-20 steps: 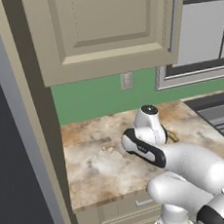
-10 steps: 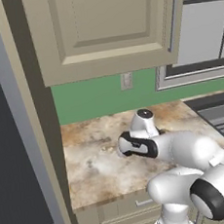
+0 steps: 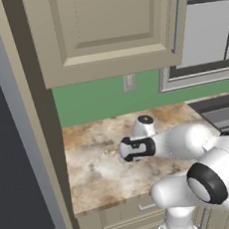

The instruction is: Open the fridge, remove the banana, squash, and chicken drumstick, and place them on any counter.

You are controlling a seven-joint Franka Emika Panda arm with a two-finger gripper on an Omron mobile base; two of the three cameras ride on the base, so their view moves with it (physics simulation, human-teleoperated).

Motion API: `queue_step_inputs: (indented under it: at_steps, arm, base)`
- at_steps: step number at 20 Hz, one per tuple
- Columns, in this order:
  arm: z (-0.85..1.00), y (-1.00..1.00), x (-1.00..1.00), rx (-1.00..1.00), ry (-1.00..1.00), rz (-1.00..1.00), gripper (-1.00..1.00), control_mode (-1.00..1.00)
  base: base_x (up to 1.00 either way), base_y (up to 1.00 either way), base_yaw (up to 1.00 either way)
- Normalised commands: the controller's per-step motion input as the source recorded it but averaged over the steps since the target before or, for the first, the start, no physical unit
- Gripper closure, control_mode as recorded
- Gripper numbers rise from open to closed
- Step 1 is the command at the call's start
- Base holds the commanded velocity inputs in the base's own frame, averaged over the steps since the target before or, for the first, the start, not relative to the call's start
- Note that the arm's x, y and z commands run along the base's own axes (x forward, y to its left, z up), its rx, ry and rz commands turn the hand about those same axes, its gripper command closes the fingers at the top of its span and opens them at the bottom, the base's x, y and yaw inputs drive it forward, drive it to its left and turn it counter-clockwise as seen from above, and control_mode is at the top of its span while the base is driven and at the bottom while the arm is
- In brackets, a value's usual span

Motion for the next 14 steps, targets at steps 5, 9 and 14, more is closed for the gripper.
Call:
queue_step_inputs:
  at_steps: [5, 9, 14]
  arm:
    - [-0.29, 0.03, 0.09, 0.00, 0.03, 0.00, 1.00, -1.00]
    - [-0.31, 0.04, 0.08, 0.00, 0.03, 0.00, 1.00, -1.00]
    - [-0.31, 0.05, 0.08, 0.00, 0.02, 0.00, 1.00, -1.00]
  base:
    - [0.00, 0.00, 0.00]
    - [0.00, 0.00, 0.00]
    - [0.00, 0.00, 0.00]
